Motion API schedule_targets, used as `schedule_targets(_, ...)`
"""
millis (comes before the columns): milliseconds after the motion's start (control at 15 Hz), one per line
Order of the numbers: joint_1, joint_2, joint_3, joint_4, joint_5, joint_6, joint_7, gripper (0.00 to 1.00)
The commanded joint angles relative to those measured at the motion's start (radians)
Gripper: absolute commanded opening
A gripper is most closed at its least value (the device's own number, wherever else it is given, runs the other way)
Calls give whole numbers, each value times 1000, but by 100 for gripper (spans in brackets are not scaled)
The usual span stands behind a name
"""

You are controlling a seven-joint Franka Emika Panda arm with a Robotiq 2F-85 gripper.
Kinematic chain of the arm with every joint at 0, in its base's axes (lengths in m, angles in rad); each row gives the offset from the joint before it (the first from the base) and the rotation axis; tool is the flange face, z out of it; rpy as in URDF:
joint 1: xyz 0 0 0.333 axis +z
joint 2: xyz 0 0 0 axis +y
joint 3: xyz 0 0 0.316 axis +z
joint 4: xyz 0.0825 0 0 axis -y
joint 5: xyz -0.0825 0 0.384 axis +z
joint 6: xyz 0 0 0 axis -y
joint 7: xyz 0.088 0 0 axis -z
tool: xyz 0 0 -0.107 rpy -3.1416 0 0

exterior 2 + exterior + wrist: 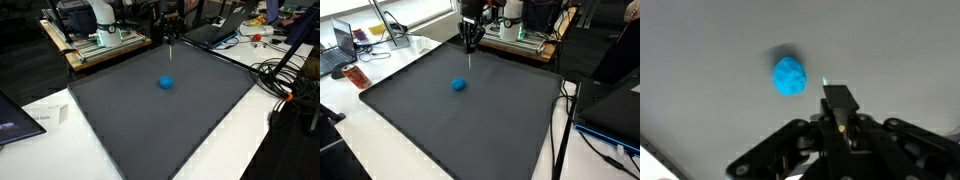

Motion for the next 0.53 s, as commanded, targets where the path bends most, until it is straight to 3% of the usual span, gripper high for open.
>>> schedule_targets(0, -43, -20, 8, -109, 180, 141, -178, 3)
schedule_targets(267, -51, -14, 5, -178, 346, 243, -332, 3)
schedule_targets(467, -8, -19, -27, -203, 582, 287, -529, 3)
